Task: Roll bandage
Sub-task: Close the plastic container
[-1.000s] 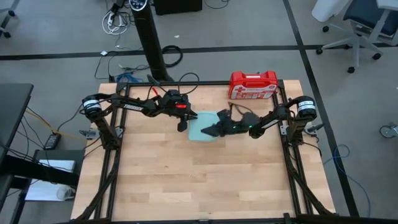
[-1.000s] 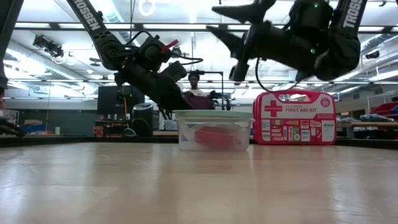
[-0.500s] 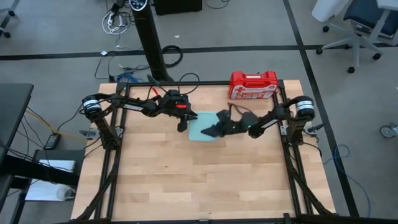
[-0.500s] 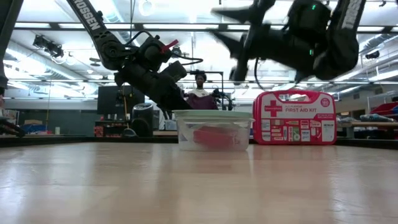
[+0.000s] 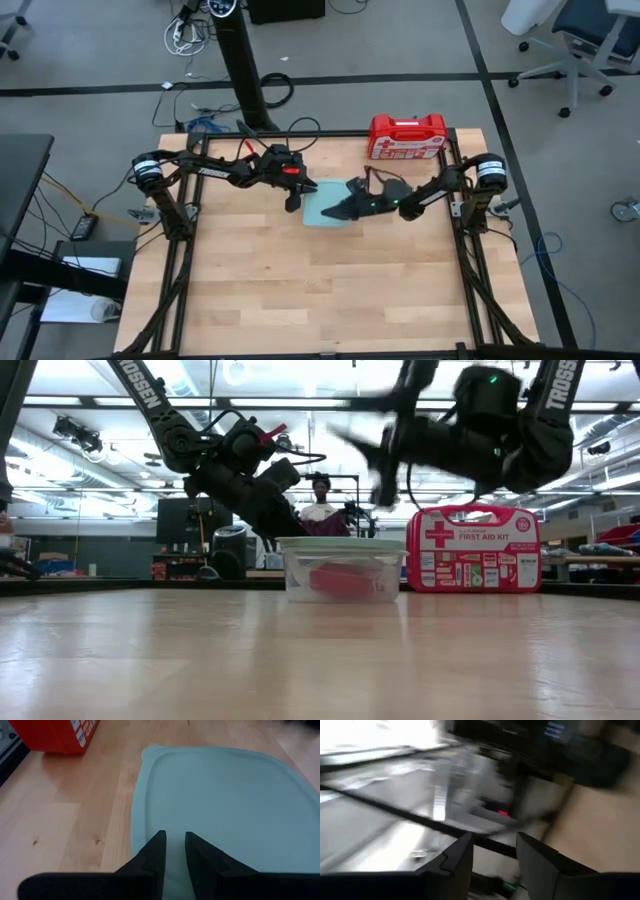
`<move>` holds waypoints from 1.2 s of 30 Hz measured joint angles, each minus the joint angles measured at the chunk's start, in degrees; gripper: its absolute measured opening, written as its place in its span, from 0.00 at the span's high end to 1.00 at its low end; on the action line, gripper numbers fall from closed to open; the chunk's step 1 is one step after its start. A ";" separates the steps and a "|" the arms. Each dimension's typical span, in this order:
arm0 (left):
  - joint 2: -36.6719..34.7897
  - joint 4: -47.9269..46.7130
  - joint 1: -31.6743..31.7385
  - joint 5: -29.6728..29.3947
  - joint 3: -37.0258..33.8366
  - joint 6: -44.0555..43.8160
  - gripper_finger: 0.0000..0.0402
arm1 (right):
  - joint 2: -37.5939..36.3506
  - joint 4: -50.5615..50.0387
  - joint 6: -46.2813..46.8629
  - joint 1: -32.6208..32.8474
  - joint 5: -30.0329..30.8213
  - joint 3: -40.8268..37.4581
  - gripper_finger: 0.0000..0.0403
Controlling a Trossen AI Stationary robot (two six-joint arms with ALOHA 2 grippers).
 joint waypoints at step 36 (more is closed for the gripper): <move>0.07 -0.04 -0.11 0.93 0.00 -0.24 0.81 | -7.71 -40.77 -52.22 -3.79 -3.96 1.73 0.63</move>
